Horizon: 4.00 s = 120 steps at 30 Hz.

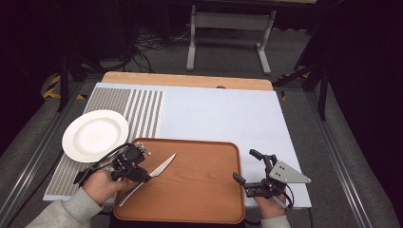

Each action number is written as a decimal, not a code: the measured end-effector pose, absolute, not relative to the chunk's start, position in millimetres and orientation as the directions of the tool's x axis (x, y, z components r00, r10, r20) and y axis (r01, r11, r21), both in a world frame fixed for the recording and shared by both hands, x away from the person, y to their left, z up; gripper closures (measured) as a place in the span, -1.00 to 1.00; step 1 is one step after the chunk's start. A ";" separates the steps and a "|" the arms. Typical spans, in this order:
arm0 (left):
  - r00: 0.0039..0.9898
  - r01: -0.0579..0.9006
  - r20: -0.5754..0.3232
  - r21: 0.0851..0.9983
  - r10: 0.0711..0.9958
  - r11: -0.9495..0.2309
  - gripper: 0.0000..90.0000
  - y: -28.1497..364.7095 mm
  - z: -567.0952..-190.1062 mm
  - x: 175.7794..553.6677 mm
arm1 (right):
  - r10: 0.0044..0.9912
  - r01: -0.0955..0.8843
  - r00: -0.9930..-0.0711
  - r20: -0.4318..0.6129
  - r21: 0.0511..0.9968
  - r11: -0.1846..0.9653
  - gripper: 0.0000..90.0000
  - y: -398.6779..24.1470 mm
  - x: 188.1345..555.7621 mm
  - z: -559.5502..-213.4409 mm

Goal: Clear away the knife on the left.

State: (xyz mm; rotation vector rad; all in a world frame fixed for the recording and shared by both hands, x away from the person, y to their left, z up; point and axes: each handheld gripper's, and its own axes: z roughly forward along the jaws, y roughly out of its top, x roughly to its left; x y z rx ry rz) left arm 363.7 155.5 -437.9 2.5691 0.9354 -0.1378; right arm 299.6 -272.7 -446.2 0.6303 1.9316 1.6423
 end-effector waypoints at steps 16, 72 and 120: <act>0.907 0.418 -0.143 0.424 0.396 -0.803 -0.04 149.5 -428.4 360.5 | 0.647 0.016 -0.758 -0.083 0.989 0.146 -0.89 -273.1 300.2 -446.3; 0.975 0.220 -0.073 0.290 0.208 -0.931 0.99 138.1 -443.8 369.9 | 0.644 0.015 -0.760 -0.085 0.989 0.149 -0.89 -271.8 300.8 -447.6; 0.942 0.337 -0.083 0.266 0.327 -0.903 0.99 172.6 -444.0 377.2 | 0.644 0.017 -0.760 -0.088 0.988 0.155 -0.89 -270.7 301.3 -448.2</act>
